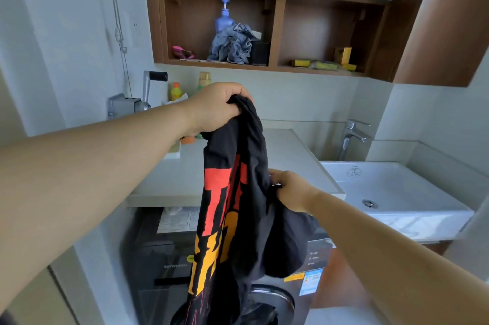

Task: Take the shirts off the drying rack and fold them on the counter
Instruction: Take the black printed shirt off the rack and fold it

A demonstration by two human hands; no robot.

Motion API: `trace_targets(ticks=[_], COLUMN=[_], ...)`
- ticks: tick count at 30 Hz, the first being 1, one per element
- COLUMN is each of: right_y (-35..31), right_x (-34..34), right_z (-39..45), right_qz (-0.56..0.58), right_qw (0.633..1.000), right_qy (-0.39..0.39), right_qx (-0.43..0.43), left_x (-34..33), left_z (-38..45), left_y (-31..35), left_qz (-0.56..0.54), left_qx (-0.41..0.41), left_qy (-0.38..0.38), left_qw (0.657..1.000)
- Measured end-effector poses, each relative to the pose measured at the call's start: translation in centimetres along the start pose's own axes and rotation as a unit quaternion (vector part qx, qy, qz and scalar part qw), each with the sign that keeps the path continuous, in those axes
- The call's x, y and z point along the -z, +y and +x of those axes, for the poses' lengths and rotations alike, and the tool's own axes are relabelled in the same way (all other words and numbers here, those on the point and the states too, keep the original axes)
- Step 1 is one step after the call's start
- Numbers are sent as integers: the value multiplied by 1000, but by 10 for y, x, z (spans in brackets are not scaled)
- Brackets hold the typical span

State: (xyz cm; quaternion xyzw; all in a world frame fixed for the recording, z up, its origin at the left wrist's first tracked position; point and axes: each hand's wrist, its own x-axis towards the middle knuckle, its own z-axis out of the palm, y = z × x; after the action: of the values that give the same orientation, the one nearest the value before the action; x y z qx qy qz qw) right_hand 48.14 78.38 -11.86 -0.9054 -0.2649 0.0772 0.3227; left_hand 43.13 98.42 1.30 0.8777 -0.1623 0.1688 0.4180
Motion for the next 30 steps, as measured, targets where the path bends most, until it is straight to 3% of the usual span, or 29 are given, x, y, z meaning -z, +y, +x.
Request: trace_targets(ticks=[2, 9, 13, 17, 22, 26, 30], right_y=[-8, 9, 24, 27, 7, -2, 15], right_x=[-6, -5, 40, 81, 52, 1, -42], right_z=[5, 16, 14, 15, 19, 24, 30], right_qz=[5, -134, -139, -49, -31, 47, -89], right_qw=[1000, 989, 984, 986, 994, 995, 980], right_qy=[-9, -44, 33, 111, 24, -55, -166], right_qx=[24, -51, -104, -114, -107, -63, -62], left_x=[0, 11, 23, 25, 10, -3, -11], left_z=[0, -7, -10, -10, 5, 11, 4], left_y=[-1, -13, -34, -44, -38, -47, -71], left_qz=[0, 49, 215, 243, 193, 125, 51], left_qx=[-1, 35, 93, 108, 82, 104, 159], left_qy=[-13, 9, 36, 24, -7, -1, 5], left_qw=[1000, 998, 972, 964, 978, 987, 986])
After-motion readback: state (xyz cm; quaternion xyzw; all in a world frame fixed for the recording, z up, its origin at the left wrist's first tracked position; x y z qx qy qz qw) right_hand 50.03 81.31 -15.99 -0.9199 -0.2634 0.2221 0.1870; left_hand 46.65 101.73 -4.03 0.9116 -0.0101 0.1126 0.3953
